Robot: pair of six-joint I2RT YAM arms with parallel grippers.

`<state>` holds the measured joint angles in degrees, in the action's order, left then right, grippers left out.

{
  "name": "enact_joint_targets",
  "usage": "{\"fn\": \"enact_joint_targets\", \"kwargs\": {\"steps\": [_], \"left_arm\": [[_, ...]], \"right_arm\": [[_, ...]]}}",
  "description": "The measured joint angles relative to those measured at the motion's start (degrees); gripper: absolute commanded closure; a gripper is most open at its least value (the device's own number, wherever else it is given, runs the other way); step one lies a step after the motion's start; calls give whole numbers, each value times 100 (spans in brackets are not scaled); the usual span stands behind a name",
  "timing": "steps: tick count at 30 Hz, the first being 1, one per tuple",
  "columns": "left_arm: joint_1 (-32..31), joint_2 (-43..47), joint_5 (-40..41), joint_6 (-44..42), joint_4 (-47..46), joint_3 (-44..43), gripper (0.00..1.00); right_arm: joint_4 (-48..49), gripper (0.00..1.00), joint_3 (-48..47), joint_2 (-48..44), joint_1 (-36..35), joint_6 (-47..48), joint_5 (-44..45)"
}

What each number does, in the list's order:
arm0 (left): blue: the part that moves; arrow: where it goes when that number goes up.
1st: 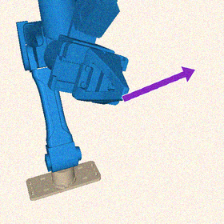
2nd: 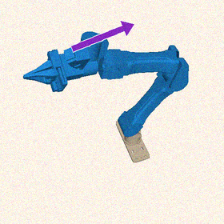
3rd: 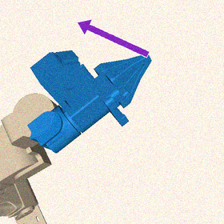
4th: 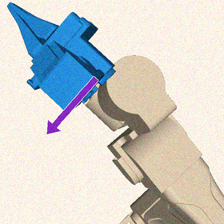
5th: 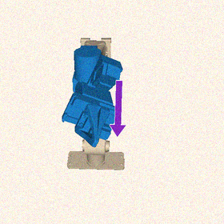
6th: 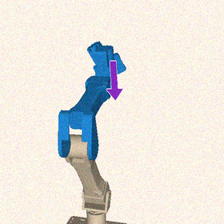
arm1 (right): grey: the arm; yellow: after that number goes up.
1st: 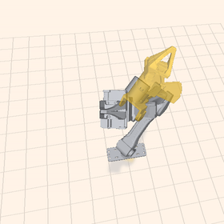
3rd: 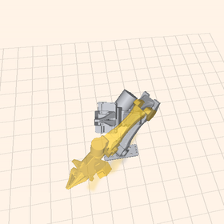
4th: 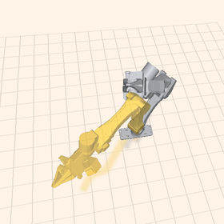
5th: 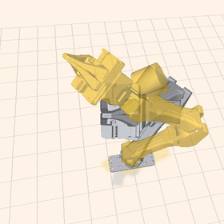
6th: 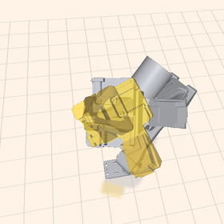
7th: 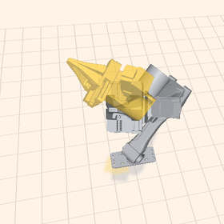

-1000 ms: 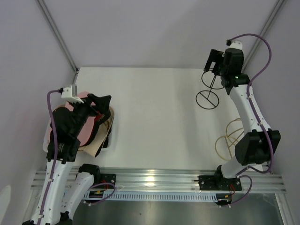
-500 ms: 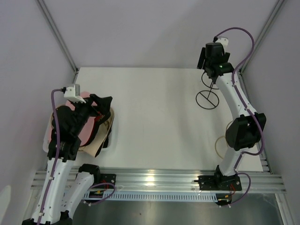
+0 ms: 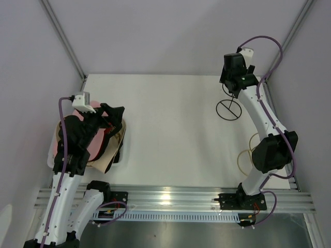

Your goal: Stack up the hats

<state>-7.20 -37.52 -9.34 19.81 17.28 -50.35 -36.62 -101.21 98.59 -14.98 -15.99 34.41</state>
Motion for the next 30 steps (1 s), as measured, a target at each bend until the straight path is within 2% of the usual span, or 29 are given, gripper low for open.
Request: {"fn": "enact_joint_targets", "kwargs": {"steps": [8, 9, 14, 15, 17, 18, 26, 30], "left_arm": [[0, 4, 11, -136, 7, 0, 1], [0, 4, 11, -146, 9, 0, 0], [2, -2, 11, -197, 24, 0, 1], [2, -4, 13, -203, 37, 0, 1], [2, -24, 17, -236, 66, 0, 1], [2, -39, 17, -240, 83, 0, 1], [7, -101, 42, -330, 236, -2, 1], [9, -103, 129, -341, 339, -46, 0]], "right_arm": [[240, 47, 463, 94, 203, -39, 24], [299, 53, 470, 118, 229, -28, 22], [603, 73, 472, 308, 361, 39, -39], [634, 82, 472, 345, 380, 48, -44], [662, 89, 466, 424, 402, 79, -63], [669, 98, 466, 459, 402, 90, -74], [693, 100, 422, 481, 348, 260, -466], [605, 100, 562, 245, 11, 345, -1012]]}}
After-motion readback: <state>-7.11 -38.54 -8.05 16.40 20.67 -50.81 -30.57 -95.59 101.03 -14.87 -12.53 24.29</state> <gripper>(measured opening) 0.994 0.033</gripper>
